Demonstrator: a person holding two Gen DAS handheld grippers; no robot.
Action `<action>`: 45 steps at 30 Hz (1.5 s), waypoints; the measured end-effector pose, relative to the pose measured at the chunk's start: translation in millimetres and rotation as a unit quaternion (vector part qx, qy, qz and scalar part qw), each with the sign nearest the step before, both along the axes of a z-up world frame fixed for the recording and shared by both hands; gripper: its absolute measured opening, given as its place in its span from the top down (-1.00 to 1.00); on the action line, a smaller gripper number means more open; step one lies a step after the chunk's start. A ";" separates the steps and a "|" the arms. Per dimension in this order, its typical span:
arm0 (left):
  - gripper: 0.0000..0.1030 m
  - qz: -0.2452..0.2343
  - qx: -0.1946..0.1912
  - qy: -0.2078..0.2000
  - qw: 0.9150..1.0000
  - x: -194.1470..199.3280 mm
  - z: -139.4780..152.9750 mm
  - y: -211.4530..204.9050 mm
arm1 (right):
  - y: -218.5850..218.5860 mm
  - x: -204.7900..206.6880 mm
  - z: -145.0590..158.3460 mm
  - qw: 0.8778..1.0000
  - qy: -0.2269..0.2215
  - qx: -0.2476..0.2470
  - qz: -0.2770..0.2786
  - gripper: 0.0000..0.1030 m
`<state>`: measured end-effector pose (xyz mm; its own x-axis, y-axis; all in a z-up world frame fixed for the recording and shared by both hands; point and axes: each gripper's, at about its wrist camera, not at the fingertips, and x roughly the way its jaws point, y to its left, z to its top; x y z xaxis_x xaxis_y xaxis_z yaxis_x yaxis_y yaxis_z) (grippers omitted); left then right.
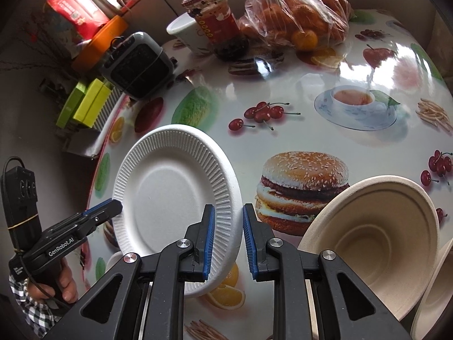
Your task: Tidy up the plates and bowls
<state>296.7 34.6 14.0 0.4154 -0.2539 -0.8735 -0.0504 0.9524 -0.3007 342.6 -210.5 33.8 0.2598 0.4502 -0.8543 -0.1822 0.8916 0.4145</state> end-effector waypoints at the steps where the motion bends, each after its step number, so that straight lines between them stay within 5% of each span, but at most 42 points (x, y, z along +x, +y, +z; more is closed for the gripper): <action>1: 0.62 -0.002 0.001 -0.001 1.000 -1.2 1.4 -0.3 | -0.5 -1.0 0.9 1.000 -0.001 0.001 0.000 0.61; 45: 0.62 0.033 -0.018 -0.007 0.999 -88.0 2.2 47.4 | 39.4 -86.7 13.0 0.998 -0.008 0.028 0.049 0.58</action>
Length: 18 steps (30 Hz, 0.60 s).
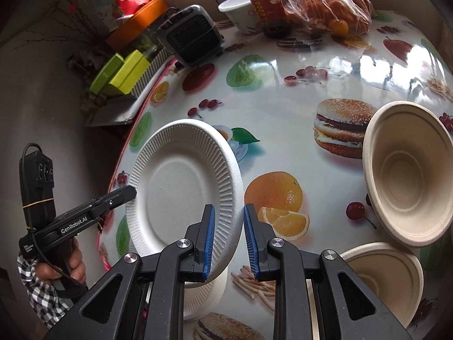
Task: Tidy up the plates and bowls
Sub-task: 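Lower the white plate in the left tool while the right tool lowers its plate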
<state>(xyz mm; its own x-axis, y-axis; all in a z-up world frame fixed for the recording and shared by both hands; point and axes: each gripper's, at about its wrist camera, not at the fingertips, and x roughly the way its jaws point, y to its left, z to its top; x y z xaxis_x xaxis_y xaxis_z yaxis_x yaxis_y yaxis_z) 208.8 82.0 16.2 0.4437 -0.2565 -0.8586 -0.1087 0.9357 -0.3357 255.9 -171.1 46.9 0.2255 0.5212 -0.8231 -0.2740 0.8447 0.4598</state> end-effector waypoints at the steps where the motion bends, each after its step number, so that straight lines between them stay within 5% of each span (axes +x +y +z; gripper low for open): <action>1: 0.62 0.001 0.000 0.000 1.000 -2.0 -0.1 1.3 | 1.3 -1.8 0.1 1.000 0.000 0.000 0.001 0.58; 18: 0.62 0.015 -0.001 0.006 1.000 -38.0 -11.1 20.8 | 21.6 -31.1 -10.0 1.000 0.008 0.005 0.019 0.58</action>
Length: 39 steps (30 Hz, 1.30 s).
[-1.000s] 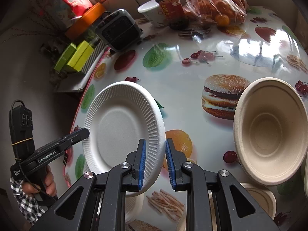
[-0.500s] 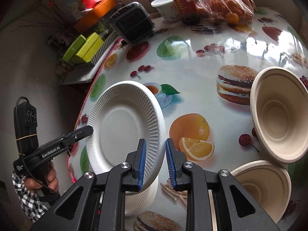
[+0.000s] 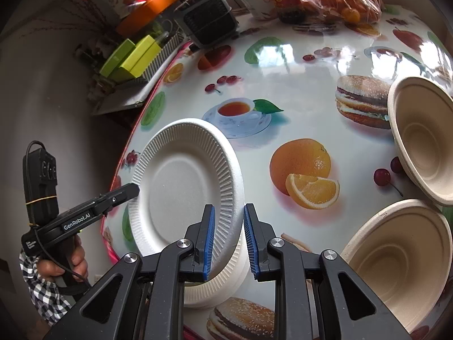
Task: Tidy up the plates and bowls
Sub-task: 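Lower the white plate in the left tool while the right tool lowers its plate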
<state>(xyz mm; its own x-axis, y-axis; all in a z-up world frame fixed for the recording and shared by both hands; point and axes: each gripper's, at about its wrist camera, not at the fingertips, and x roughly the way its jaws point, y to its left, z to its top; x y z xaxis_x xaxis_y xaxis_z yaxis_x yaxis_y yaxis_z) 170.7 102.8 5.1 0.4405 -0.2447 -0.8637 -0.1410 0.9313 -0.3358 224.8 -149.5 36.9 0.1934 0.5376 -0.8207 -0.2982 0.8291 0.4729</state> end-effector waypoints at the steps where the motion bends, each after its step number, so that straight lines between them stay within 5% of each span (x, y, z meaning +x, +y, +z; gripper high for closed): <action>1: 0.62 0.000 0.000 0.000 1.000 -1.6 -0.4 0.8 | 0.8 -1.8 -0.2 1.000 0.000 0.000 0.002 0.58; 39: 0.61 0.000 0.003 0.017 1.000 -30.5 -17.1 0.3 | 4.1 -34.2 -20.1 1.000 0.012 -0.010 0.010 0.58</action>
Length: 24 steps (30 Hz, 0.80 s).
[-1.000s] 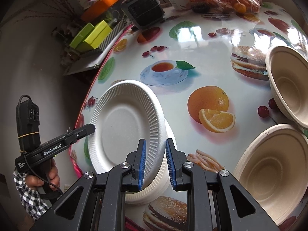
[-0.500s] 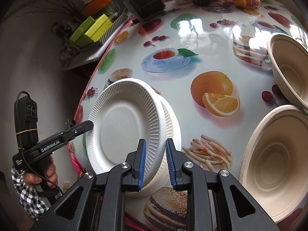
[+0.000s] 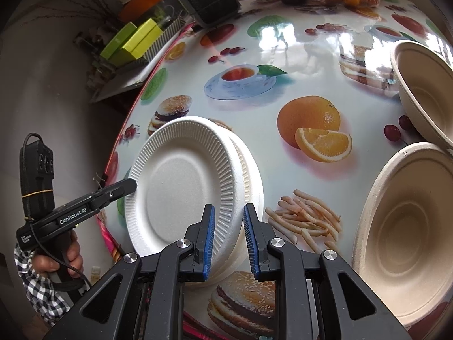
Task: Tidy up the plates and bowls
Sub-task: 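Lower the white plate in the left tool while the right tool lowers its plate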
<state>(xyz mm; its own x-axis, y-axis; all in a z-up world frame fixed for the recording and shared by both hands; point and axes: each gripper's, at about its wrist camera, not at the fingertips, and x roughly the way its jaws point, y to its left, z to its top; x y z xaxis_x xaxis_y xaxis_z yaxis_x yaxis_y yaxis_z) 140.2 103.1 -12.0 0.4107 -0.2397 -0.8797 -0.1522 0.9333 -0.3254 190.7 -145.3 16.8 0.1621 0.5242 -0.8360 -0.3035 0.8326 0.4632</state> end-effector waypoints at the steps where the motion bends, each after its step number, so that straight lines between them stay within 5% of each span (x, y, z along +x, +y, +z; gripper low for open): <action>1: 0.61 0.001 0.000 0.001 1.000 0.4 -0.1 -0.3 | 0.2 0.0 -0.6 1.000 0.001 0.000 0.000 0.58; 24: 0.58 0.000 0.001 0.006 1.000 2.5 -2.1 -2.9 | 0.0 2.0 -2.6 1.000 0.000 -0.008 -0.003 0.58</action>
<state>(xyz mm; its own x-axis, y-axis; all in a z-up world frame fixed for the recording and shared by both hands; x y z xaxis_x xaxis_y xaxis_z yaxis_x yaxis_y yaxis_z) 142.6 100.2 -14.1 0.3998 -0.2384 -0.8851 -0.1567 0.9336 -0.3223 192.6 -145.3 14.2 0.1651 0.5103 -0.8440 -0.2975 0.8417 0.4507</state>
